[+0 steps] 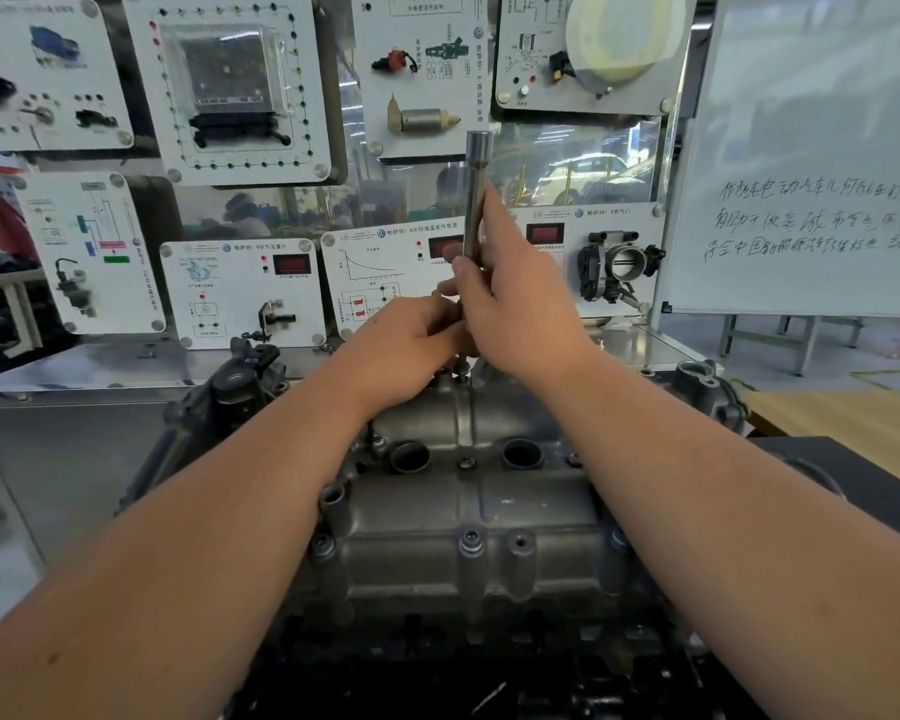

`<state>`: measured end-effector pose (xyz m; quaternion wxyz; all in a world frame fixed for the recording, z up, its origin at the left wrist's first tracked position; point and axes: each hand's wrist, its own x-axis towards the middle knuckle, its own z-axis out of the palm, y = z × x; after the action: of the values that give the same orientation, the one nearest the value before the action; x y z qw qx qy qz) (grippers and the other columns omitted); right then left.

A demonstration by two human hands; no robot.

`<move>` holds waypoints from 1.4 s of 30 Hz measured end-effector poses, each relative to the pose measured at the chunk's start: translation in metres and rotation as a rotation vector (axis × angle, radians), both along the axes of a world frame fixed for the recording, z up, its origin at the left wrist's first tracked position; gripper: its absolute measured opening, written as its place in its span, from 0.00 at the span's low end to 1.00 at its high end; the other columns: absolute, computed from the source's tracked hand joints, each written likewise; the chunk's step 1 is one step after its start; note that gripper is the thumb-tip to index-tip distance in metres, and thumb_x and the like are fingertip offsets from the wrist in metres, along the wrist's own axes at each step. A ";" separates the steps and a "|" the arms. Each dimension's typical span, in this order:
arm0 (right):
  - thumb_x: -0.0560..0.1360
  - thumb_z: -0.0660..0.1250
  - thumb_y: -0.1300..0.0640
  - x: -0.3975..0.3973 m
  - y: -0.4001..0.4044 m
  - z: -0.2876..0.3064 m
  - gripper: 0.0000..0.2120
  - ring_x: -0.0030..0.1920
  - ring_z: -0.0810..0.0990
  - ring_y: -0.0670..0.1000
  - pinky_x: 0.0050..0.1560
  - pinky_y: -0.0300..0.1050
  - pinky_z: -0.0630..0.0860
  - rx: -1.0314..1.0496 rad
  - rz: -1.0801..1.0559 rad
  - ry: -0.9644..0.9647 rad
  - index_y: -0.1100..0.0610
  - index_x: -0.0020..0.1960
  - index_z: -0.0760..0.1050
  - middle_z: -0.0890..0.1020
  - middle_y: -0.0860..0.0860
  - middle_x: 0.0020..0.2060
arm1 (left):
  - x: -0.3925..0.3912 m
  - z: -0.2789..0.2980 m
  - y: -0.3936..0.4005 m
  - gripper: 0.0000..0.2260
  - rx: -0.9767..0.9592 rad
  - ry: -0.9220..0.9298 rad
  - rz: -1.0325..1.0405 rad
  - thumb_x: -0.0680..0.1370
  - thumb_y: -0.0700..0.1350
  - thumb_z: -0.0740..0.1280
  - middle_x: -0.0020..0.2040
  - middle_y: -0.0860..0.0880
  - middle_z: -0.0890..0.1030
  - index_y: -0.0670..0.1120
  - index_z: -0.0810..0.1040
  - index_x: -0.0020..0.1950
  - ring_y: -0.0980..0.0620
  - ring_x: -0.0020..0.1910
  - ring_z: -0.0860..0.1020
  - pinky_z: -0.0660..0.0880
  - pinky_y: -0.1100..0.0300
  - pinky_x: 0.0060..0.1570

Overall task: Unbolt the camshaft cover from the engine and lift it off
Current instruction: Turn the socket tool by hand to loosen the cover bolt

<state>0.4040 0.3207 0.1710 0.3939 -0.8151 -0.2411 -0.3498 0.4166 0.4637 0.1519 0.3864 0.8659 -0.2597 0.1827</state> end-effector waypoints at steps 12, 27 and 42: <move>0.83 0.59 0.59 -0.002 -0.001 0.002 0.24 0.43 0.84 0.56 0.46 0.56 0.81 0.003 0.006 -0.015 0.57 0.78 0.59 0.84 0.56 0.48 | -0.004 0.000 -0.001 0.11 -0.001 -0.009 -0.027 0.82 0.53 0.65 0.41 0.49 0.86 0.65 0.82 0.42 0.53 0.40 0.83 0.78 0.49 0.45; 0.84 0.58 0.57 0.002 -0.001 0.003 0.22 0.41 0.83 0.43 0.43 0.44 0.81 0.046 0.018 0.045 0.59 0.77 0.61 0.85 0.52 0.47 | 0.002 -0.001 0.000 0.09 -0.004 0.026 0.003 0.84 0.51 0.64 0.46 0.43 0.86 0.53 0.83 0.49 0.36 0.48 0.84 0.77 0.38 0.51; 0.83 0.60 0.59 0.002 0.000 0.002 0.12 0.48 0.84 0.57 0.49 0.57 0.80 0.019 0.008 -0.003 0.63 0.64 0.71 0.84 0.57 0.47 | 0.000 0.000 -0.001 0.09 -0.031 0.061 0.014 0.84 0.51 0.64 0.47 0.48 0.87 0.51 0.83 0.53 0.44 0.50 0.85 0.78 0.47 0.48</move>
<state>0.4055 0.3212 0.1731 0.4028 -0.8098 -0.2415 -0.3516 0.4166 0.4623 0.1524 0.4063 0.8668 -0.2388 0.1628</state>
